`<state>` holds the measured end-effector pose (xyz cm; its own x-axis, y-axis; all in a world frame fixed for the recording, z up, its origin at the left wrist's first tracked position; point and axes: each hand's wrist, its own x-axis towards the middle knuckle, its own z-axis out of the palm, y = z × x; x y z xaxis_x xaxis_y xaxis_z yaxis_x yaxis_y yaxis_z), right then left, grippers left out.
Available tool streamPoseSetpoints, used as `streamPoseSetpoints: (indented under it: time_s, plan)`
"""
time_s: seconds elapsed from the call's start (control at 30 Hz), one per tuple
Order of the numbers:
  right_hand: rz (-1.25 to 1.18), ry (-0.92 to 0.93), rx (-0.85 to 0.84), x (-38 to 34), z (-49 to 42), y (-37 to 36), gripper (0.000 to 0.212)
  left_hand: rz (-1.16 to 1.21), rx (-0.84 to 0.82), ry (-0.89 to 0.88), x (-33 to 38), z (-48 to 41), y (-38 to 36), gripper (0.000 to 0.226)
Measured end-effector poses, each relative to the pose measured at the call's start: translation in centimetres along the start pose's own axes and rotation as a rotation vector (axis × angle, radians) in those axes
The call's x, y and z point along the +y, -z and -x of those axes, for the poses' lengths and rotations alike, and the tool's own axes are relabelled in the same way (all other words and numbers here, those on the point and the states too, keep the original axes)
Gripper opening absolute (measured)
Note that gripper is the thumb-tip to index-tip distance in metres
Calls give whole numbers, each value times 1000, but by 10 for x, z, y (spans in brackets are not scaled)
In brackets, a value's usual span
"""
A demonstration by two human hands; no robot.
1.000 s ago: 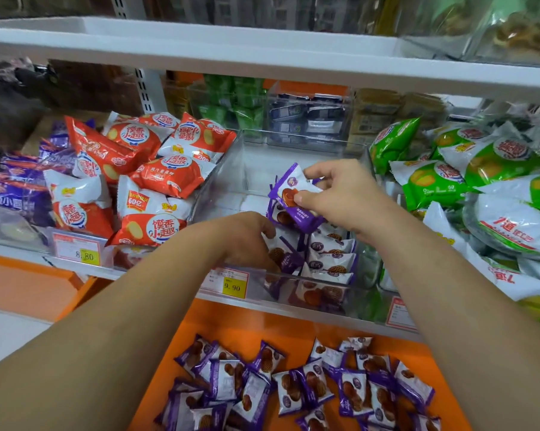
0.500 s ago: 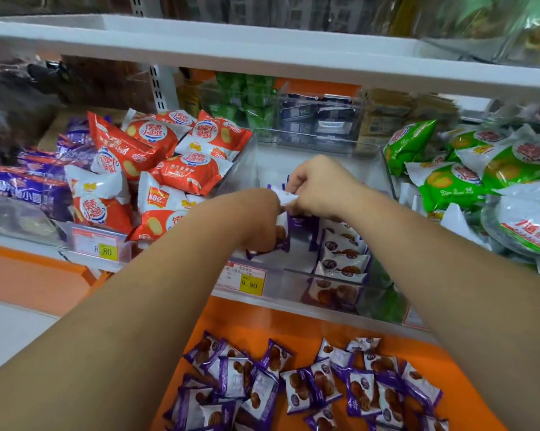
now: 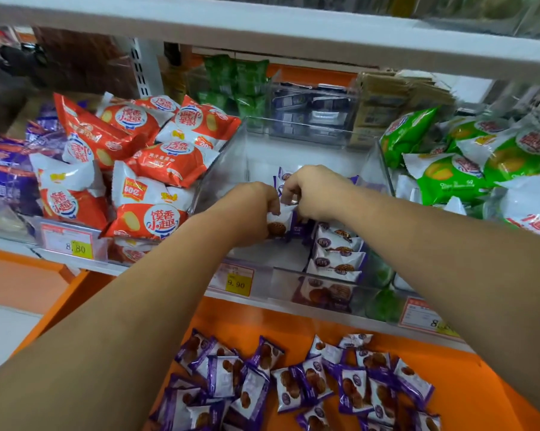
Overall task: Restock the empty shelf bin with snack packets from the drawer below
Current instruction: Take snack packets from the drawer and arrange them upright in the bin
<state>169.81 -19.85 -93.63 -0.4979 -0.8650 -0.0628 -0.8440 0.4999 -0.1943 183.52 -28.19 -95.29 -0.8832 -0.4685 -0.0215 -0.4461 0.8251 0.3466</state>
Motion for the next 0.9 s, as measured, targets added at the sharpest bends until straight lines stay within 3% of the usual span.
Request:
streamPoseSetpoints:
  time_s: [0.37, 0.6, 0.9]
  plan:
    - [-41, 33, -96, 0, 7, 21, 30, 151, 57, 25, 3, -7, -10, 35]
    - [76, 66, -108, -5, 15, 10, 51, -2, 104, 11, 7, -6, -6, 45]
    - [172, 54, -63, -1, 16, 3, 64, 74, 110, 21, 5, -16, -16, 34]
